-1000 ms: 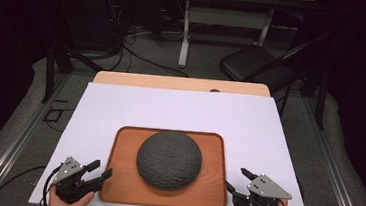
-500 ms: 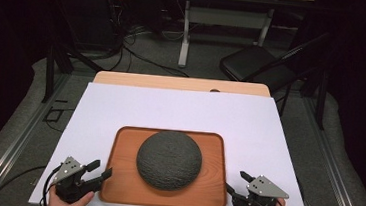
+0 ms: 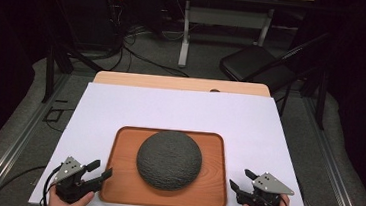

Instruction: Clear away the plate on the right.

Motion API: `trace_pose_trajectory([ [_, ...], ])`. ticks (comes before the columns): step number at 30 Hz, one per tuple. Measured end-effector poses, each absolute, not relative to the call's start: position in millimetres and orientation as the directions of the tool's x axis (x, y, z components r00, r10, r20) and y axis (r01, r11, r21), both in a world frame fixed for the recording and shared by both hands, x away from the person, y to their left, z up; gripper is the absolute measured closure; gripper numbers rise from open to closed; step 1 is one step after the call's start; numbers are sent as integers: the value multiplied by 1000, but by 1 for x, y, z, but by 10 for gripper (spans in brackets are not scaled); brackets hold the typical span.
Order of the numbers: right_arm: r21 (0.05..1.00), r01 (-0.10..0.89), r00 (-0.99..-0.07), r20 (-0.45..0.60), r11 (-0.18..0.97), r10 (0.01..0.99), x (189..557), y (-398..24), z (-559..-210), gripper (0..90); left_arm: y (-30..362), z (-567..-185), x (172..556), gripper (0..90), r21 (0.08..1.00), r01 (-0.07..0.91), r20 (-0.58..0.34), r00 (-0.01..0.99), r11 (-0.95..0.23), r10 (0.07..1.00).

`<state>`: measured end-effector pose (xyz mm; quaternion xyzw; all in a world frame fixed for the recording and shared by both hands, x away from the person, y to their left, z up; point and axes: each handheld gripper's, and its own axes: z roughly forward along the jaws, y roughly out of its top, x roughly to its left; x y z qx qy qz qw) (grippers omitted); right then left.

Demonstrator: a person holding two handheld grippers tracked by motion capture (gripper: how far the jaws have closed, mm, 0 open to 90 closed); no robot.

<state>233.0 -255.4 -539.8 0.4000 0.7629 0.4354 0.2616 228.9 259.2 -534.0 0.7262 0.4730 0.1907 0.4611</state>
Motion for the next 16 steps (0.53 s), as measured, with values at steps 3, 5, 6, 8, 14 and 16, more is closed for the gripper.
trace_pose_trajectory([
  [3, 876, 395, -529, -30, 277, 848, 235, -259, -541, 359, 259, -534, 229, 432, 850, 511, -160, 480, -126, 863],
  [5, 876, 403, -523, -17, 264, 852, 235, -260, -541, 359, 259, -534, 228, 432, 850, 511, -160, 479, -126, 863],
  [6, 878, 402, -521, -15, 261, 853, 235, -261, -541, 359, 259, -534, 228, 432, 850, 512, -161, 479, -125, 863],
  [8, 878, 405, -518, -9, 255, 855, 236, -262, -541, 360, 259, -534, 229, 432, 849, 513, -160, 479, -127, 863],
  [14, 875, 413, -515, -5, 254, 857, 236, -261, -542, 359, 259, -534, 229, 432, 849, 513, -162, 480, -127, 862],
  [16, 875, 412, -514, -8, 255, 858, 236, -261, -542, 359, 259, -534, 229, 431, 849, 513, -162, 481, -127, 862],
])
